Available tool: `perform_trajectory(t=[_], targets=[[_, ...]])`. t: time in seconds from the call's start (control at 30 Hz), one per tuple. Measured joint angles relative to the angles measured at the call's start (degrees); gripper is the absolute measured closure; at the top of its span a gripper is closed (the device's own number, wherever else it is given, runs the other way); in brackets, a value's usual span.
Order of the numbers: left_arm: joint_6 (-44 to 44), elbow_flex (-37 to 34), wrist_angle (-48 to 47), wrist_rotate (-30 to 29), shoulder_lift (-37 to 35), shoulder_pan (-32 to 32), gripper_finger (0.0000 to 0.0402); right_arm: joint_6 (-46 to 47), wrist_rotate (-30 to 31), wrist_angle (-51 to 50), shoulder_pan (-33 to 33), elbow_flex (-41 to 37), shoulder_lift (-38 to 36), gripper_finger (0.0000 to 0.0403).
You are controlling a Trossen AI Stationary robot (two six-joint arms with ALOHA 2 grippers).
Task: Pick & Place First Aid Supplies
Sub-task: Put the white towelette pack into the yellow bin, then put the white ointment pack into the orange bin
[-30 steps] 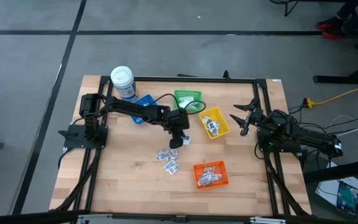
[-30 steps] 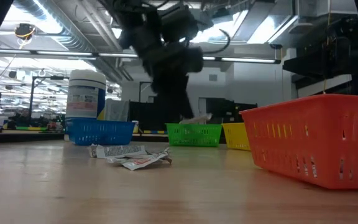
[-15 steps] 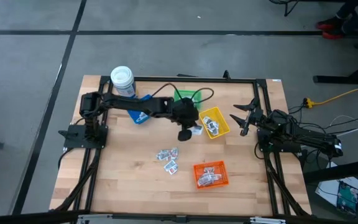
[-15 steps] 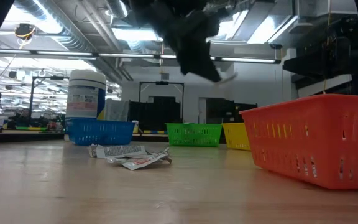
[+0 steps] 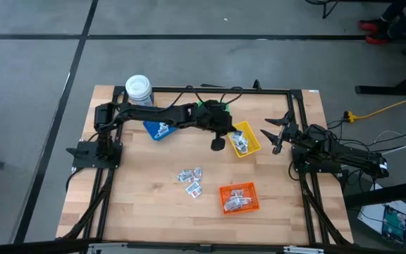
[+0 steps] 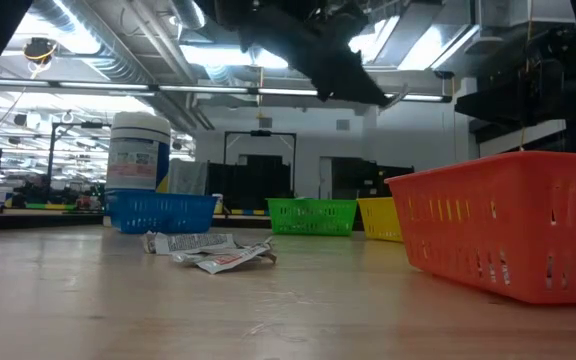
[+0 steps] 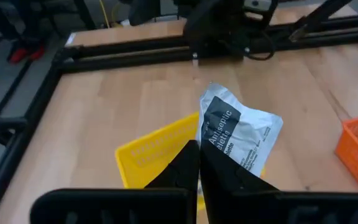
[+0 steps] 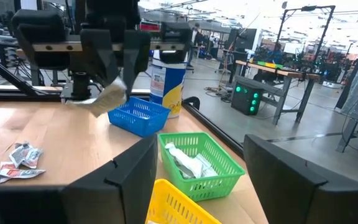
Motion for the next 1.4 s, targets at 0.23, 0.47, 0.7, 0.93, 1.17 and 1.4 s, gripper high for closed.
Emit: perform_trajectory(t=[0.23,0.47,0.7,0.93,1.17,1.4], targets=[[2.6,0.2,5.9,-0.2,3.3,0.0,0.0399,0.0,0.0,0.0,0.0,0.0,0.0,0.0166],[2.8,2.9,6.4,-2.6,8.7,0.5,0.0398,0.0,0.0,0.0,0.0,0.0,0.1,0.0166],[-0.1,6.4,4.3,-9.4,12.3,0.8,0.0377,0.0,0.0,0.0,0.0,0.0,0.1,0.0166],[-0.4,6.6,3.4,-9.9,11.1,0.7,0.0317,0.0,0.0,0.0,0.0,0.0,0.1,0.0166],[-3.3,6.7,-1.2,-9.6,8.3,0.7,0.027,0.0,0.0,0.0,0.0,0.0,0.2,0.0166],[-6.5,6.6,-6.0,-9.9,5.4,-0.7,0.0265,0.0,0.0,0.0,0.0,0.0,0.2,0.0166]])
